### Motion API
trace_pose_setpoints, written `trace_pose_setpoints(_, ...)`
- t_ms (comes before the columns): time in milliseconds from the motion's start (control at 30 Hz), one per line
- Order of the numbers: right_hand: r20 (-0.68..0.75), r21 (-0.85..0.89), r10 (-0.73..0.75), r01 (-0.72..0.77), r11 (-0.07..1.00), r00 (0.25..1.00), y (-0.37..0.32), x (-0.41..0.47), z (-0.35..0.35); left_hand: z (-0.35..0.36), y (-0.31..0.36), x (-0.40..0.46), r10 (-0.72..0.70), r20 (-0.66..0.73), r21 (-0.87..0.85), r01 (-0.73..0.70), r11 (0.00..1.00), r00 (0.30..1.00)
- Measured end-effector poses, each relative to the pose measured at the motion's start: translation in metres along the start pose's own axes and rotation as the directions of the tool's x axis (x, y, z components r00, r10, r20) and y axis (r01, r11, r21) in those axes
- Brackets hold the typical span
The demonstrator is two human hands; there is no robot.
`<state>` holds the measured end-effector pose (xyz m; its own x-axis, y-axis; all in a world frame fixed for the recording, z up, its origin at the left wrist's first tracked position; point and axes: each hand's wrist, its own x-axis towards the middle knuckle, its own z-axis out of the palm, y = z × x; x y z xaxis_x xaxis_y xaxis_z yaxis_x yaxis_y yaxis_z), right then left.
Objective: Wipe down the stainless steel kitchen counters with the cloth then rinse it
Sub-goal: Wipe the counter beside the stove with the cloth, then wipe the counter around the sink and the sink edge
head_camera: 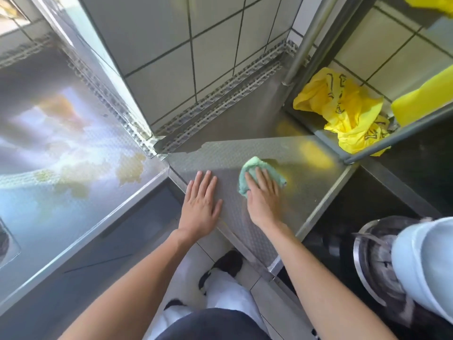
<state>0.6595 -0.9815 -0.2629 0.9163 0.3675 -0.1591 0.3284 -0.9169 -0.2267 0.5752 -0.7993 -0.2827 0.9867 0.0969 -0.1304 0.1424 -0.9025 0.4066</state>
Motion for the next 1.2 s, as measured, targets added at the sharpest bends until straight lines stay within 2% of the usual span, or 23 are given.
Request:
trace_pose_setpoints(100,0.034,0.045,-0.173,0.171,0.984,0.984,-0.028,-0.046,0.010,-0.023,-0.006,-0.010,0.053,0.094,-0.060,-0.047,0.997,0.994)
trace_pose_setpoints(167,0.069,0.095,-0.217,0.210,0.973,0.974,-0.030,-0.079,0.010,-0.040,-0.010,-0.035,0.075,0.120,-0.120,-0.060,0.991,0.990)
trace_pose_setpoints(233,0.121,0.194,-0.208,0.182,0.964,0.971,-0.025,-0.102,0.002,-0.055,-0.019,-0.072,0.054,0.178,-0.179,-0.021,0.984,0.983)
trace_pose_setpoints(367,0.192,0.410,-0.105,0.017,0.912,0.976,-0.026,-0.142,-0.034,-0.081,-0.052,-0.157,-0.047,0.227,-0.232,0.101,0.968,0.973)
trace_pose_setpoints(467,0.100,0.481,-0.068,0.011,0.877,0.993,-0.040,-0.176,-0.053,-0.101,-0.078,-0.227,-0.117,0.195,-0.294,0.172,0.940,0.974)
trace_pose_setpoints(600,0.007,0.483,-0.076,0.063,0.874,0.997,-0.074,-0.220,-0.061,-0.124,-0.102,-0.321,-0.222,0.086,-0.502,0.235,0.832,0.971)
trace_pose_setpoints(800,0.050,0.496,-0.226,0.173,0.851,0.973,-0.145,-0.268,-0.050,-0.122,-0.120,-0.433,-0.416,0.020,-0.649,0.328,0.686,0.909)
trace_pose_setpoints(1000,0.085,0.575,-0.295,0.195,0.794,0.952,-0.201,-0.270,-0.046,-0.115,-0.135,-0.477,-0.558,-0.029,-0.688,0.389,0.613,0.829)
trace_pose_setpoints(1200,0.155,0.560,-0.373,0.229,0.796,0.915,-0.239,-0.230,-0.047,-0.125,-0.157,-0.466,-0.629,-0.045,-0.704,0.422,0.571,0.776)
